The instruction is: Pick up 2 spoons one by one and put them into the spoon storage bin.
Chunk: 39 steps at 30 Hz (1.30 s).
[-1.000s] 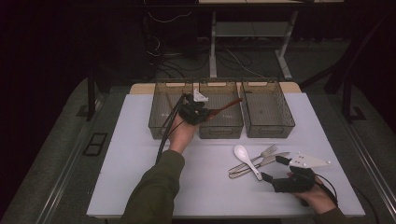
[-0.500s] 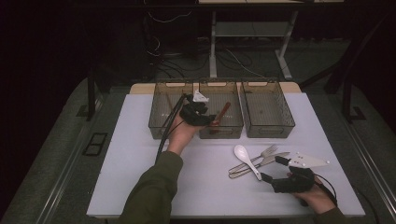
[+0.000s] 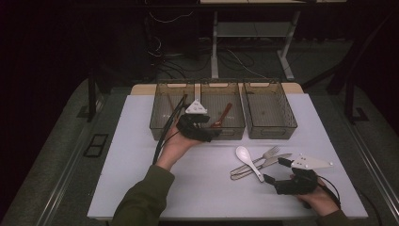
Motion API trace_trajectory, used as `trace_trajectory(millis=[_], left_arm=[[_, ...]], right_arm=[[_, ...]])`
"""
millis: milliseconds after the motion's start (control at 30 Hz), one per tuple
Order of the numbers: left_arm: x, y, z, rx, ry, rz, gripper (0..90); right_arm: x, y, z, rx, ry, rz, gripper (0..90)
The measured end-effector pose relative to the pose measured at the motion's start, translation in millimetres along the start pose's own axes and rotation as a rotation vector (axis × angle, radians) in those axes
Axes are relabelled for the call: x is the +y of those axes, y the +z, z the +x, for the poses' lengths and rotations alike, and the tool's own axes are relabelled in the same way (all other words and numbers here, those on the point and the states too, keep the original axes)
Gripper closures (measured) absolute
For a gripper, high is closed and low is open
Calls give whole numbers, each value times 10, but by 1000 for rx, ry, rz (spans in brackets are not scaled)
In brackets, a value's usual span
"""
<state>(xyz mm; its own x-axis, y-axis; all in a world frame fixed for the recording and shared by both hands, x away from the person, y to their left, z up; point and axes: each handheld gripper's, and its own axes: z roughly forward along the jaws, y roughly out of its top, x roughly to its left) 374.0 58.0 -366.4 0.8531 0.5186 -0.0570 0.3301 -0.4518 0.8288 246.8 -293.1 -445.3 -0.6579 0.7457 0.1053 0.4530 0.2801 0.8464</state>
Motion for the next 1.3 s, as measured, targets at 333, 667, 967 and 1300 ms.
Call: trace_trajectory(millis=[333, 667, 967, 1300], left_arm=[[-418, -284, -250, -21, -6, -65, 169], [-857, -527, -378, -20, -25, -78, 78], [-1161, -687, -449, -13, -45, -62, 0], [-1393, -810, -457, -5, -73, -57, 0]], right_arm=[[12, 12, 8, -2, 7, 13, 118], [35, -12, -8, -8, 19, 12, 118], [90, -50, -12, 0, 29, 9, 118], [140, -60, -9, 15, 28, 43, 117]])
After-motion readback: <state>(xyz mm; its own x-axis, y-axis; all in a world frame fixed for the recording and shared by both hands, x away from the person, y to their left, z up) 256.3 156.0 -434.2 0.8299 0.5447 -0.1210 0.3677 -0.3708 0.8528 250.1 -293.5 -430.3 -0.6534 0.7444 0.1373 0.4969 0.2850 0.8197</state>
